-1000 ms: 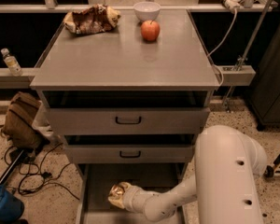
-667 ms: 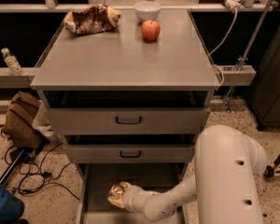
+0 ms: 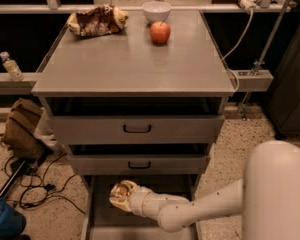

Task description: Pick orange can from bottom drawer and place on counter

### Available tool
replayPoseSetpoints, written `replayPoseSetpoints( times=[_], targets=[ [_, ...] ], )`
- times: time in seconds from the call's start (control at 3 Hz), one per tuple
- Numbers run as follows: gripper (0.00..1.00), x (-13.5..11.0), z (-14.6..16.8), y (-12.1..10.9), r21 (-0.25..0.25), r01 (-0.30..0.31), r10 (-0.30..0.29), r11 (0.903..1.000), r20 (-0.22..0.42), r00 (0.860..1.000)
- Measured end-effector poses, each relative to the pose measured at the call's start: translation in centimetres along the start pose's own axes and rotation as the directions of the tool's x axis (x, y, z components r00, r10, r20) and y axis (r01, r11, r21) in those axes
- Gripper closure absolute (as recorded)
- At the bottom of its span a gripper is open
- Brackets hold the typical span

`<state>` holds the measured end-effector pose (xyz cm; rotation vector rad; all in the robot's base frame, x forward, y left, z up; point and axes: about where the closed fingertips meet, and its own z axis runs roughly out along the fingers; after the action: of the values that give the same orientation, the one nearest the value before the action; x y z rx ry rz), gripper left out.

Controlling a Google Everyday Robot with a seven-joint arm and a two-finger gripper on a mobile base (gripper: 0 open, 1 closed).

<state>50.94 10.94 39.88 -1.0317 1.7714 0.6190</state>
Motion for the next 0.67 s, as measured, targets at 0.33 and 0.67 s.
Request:
replayPoseSetpoints(
  times=[0.33, 0.67],
  targets=[
    [1.0, -11.1, -1.9, 0.9, -0.021, 0.178, -0.172, 0.9839, 0.152, 0.973],
    [1.0, -19.9, -4.3, 2.0, -0.005, 0.35, -0.34, 0.9367, 0.224, 0.913]
  ],
)
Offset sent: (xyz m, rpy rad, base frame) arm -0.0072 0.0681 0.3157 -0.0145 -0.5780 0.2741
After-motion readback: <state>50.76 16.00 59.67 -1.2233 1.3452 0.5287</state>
